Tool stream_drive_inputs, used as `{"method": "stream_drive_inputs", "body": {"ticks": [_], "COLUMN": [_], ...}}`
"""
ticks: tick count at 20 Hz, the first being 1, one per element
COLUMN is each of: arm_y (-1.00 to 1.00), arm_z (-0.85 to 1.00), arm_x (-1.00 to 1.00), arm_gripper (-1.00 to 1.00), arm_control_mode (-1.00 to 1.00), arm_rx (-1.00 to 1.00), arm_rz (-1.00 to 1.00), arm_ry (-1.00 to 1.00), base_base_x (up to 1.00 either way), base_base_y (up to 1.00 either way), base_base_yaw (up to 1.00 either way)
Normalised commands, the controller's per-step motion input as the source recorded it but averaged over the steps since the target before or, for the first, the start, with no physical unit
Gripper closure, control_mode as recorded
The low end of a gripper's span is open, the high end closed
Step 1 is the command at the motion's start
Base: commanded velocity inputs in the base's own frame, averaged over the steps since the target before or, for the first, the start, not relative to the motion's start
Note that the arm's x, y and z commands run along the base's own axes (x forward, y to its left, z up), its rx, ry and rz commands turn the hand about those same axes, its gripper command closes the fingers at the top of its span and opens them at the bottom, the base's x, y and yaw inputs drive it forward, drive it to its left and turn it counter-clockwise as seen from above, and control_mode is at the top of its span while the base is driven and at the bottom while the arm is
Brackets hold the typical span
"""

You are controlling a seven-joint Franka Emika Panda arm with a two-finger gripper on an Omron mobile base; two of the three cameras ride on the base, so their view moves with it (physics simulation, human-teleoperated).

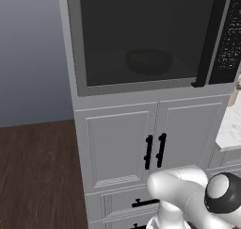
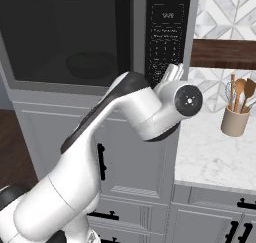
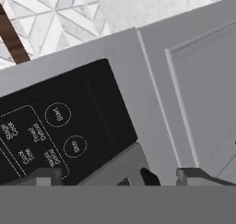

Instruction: Pick the broccoli from the sink and place it in the bowl. Then pick the bowl and place it in the microwave. Then close the microwave door and press the start button.

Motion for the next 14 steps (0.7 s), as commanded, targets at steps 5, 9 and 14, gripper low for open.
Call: {"method": "stream_drive_inputs", "body": {"ticks": [5,9,14], "arm_y": [-0.26,-0.08,0.06], "arm_z": [-0.14,-0.29,-0.13], "arm_x": [0.61,0.1,0.02], "arm_gripper": [-1.0,-1.0,-1.0], "arm_control_mode": [-1.0,-1.0,-1.0], "arm_rx": [0.13,0.15,0.13], "arm_rz": [0.0,0.0,0.0], "arm_ry": [0.07,0.01,0.0], "base_base_x": [0.0,0.0,0.0], "base_base_y": [0.0,0.0,0.0], "base_base_yaw": [0.0,0.0,0.0]}}
